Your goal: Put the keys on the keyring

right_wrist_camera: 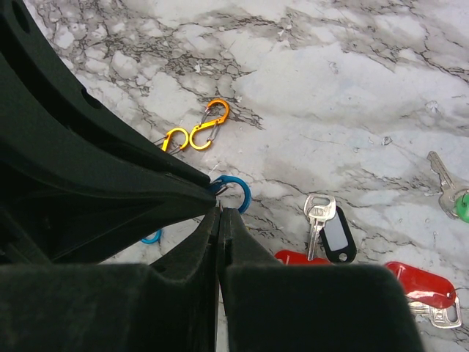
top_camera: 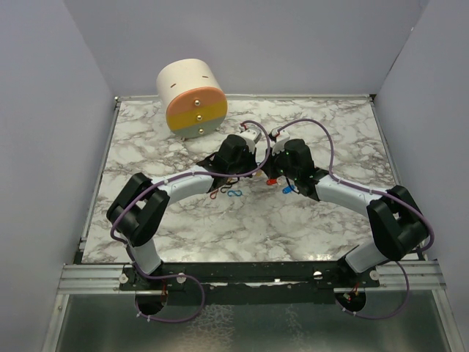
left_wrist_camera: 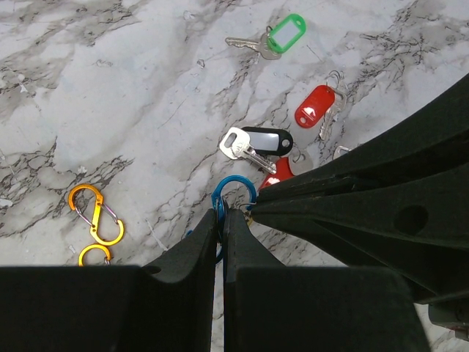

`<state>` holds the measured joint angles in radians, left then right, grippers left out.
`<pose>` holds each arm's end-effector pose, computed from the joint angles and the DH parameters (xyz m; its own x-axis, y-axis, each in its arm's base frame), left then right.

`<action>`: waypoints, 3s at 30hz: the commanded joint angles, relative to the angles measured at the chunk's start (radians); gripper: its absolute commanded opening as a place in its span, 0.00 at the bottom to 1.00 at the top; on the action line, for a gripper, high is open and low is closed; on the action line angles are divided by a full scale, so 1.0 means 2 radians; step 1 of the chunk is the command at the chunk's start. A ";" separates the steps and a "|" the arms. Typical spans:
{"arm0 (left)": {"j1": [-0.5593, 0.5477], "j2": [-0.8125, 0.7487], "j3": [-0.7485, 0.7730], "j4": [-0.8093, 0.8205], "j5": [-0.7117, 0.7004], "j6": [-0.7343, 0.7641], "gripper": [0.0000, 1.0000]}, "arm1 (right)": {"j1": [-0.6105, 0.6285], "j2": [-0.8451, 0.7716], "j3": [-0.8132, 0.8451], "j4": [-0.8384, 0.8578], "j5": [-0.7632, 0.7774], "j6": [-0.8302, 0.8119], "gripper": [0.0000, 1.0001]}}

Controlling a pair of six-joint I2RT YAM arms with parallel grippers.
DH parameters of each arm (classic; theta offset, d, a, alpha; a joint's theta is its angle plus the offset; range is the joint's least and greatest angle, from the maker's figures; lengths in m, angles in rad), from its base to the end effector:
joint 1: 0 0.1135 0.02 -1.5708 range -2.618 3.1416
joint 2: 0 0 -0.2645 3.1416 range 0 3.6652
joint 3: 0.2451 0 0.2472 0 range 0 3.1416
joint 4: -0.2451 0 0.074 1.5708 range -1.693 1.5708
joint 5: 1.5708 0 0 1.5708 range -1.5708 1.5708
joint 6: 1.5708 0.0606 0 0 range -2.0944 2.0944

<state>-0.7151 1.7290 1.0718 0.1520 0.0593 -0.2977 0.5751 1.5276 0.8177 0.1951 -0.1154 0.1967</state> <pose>0.3041 -0.2688 0.2106 -0.5528 0.0923 -0.8282 0.5560 0.7811 -0.2841 0.2868 0.1942 0.2009 -0.5272 -0.1104 -0.8425 -0.5316 0.8164 0.2257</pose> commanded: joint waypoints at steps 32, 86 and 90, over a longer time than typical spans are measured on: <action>-0.005 -0.038 -0.004 -0.010 0.023 0.010 0.00 | 0.003 -0.008 0.005 0.014 0.044 0.000 0.01; 0.002 -0.287 -0.209 0.012 -0.220 -0.055 0.99 | -0.008 0.203 0.246 -0.011 0.121 -0.032 0.01; 0.002 -0.289 -0.224 0.017 -0.235 -0.061 0.99 | -0.014 0.254 0.296 -0.009 0.120 -0.038 0.01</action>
<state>-0.7143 1.1706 0.6498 0.1490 -0.3504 -0.3904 0.5629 1.9659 1.3262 0.1753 0.1005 0.1436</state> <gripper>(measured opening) 0.991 0.011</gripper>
